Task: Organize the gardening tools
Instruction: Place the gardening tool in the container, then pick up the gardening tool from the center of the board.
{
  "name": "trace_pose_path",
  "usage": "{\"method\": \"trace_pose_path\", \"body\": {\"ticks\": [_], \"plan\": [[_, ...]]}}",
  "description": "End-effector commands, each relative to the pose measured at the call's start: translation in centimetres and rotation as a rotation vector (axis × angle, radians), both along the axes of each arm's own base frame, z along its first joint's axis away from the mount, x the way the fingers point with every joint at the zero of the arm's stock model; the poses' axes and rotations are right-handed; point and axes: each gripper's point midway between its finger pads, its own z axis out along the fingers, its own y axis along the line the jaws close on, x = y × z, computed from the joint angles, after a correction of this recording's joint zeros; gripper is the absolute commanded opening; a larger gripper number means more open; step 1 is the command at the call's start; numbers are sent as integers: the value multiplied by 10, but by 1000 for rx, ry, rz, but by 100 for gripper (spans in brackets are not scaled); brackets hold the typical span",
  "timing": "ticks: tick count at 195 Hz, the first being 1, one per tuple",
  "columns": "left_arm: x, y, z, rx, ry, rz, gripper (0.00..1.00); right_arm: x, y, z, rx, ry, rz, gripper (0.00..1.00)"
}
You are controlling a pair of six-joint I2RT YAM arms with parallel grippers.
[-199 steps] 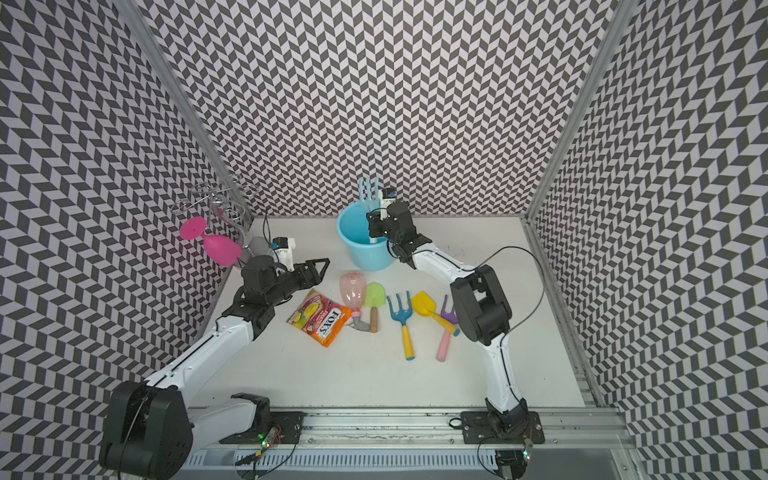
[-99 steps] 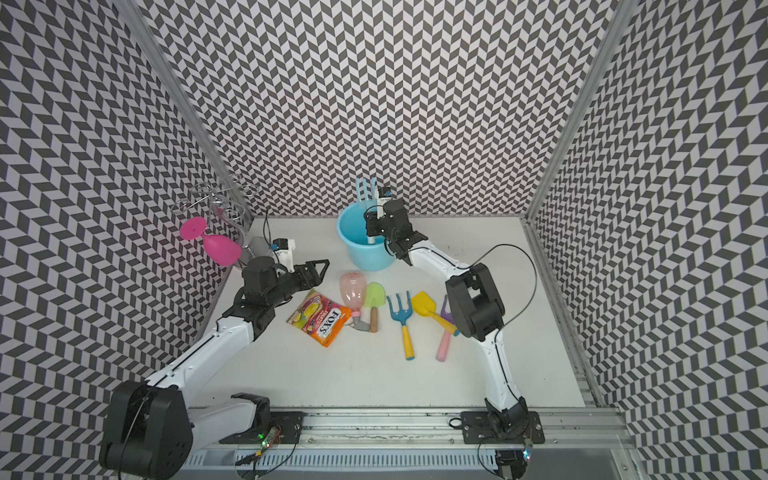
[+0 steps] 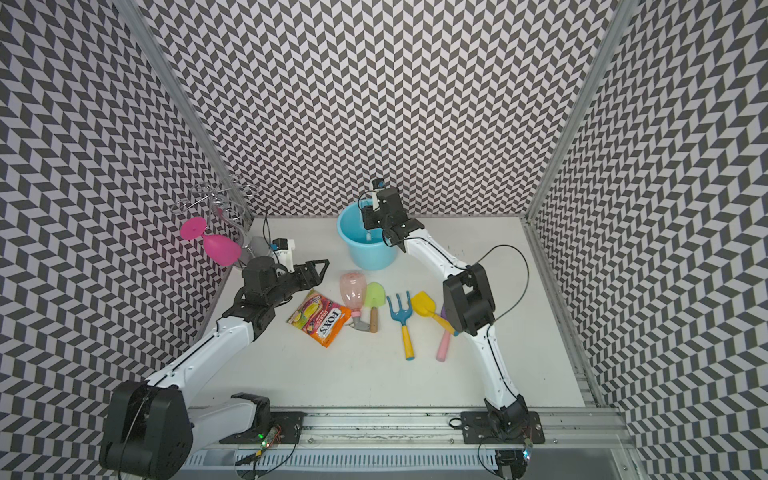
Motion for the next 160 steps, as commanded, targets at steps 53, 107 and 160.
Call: {"method": "trace_pose_path", "body": {"ticks": [53, 107, 160], "plan": [[1, 0, 13, 12, -42, 0, 81, -24, -14, 57, 13, -72, -7, 56], [-1, -5, 27, 35, -67, -39, 82, -62, -56, 111, 67, -115, -61, 61], [-21, -39, 15, 79, -13, -143, 82, -121, -110, 85, 111, 18, -95, 61]]}}
